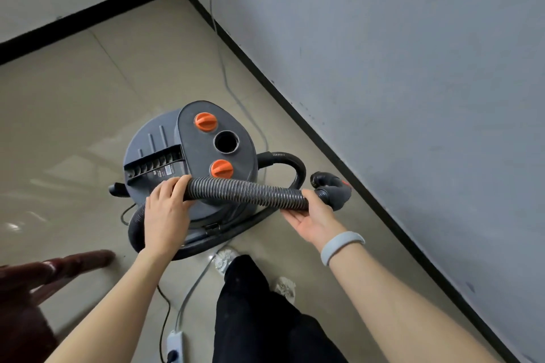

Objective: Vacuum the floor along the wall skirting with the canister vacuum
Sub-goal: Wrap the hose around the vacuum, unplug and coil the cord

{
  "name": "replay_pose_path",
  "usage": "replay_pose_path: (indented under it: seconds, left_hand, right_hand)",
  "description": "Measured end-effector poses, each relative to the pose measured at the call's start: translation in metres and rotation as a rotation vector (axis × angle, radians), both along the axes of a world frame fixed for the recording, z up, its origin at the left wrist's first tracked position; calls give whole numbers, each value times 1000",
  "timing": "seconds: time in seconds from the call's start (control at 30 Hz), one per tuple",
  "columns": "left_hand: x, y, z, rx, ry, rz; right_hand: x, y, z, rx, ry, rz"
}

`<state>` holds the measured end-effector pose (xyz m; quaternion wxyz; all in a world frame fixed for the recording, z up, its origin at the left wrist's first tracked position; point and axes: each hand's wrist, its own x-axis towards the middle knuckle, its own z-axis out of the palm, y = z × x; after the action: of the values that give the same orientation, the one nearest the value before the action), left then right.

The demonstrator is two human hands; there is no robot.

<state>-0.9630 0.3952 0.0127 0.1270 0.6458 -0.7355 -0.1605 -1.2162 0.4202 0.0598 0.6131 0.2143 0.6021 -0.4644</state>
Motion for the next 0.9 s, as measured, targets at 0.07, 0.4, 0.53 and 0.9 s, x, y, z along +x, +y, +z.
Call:
replay_pose_path:
  seconds: [0.07, 0.4, 0.53, 0.9]
  left_hand:
    - [2, 7, -3, -15, -43, 7]
    - [9, 14, -26, -72, -132, 70]
    - [1, -4, -28, -83, -148, 12]
    - [16, -93, -10, -88, -28, -51]
  right_hand:
    - [0, 4, -11, 2, -67, -5]
    - [12, -14, -82, -6, -16, 291]
    - [22, -38, -80, -194, 273, 607]
    - [75, -115, -65, -799, 1715, 1571]
